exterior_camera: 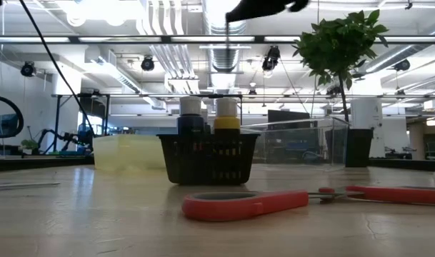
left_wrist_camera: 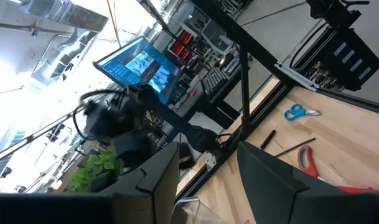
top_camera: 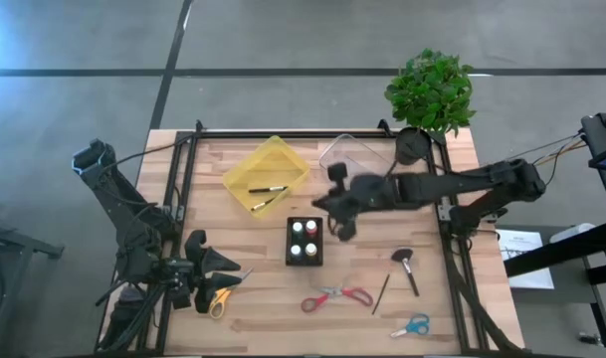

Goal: Pick & Place Paint Supplies
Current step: Put the black eyeshadow brush into the yellow bin

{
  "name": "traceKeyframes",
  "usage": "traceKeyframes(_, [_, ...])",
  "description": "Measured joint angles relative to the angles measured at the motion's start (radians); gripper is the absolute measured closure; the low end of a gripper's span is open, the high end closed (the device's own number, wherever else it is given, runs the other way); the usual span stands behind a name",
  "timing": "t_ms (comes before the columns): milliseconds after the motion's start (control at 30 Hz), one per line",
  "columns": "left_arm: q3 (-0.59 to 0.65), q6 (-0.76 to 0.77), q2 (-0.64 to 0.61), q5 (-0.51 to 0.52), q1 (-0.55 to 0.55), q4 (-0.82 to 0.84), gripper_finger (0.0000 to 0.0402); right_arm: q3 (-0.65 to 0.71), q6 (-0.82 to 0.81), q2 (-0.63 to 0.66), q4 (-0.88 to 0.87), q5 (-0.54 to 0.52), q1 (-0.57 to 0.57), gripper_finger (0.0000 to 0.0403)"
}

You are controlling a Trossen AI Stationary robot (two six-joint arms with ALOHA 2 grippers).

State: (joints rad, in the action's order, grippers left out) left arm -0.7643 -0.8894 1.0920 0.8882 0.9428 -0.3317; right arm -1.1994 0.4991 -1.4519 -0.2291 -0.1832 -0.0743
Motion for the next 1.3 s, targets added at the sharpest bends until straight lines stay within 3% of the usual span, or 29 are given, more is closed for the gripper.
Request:
traceKeyframes(267, [0.0, 0.007, 0.0, 0.002, 0.0, 0.001, 0.0231, 0.088, 0.065, -0.092, 0.382, 0.183, 0.16, 0.0395])
traceKeyframes(467, [0.001, 0.007, 0.0, 0.002, -0.008, 0.002, 0.0231, 0.096, 0.11, -0.207, 0.524, 0.21, 0.225, 0.0395])
traceKeyframes(733, [0.001, 0.024, 0.0, 0.002, -0.024, 0.011, 0.0231, -0.06, 0.161, -0.387, 0.514, 0.205, 0.277, 0.0395])
traceKeyframes(1033, [0.002, 0.034, 0.0, 0.053, -0.028, 0.045, 0.0231, -0.332, 0.21, -0.599, 0.303, 0.128, 0.292, 0.0395])
traceKeyframes(1300, [0.002, 0.046, 0.0, 0.092, -0.028, 0.07, 0.0231, -0.435, 0.221, -0.658, 0.18, 0.093, 0.296, 0.0395])
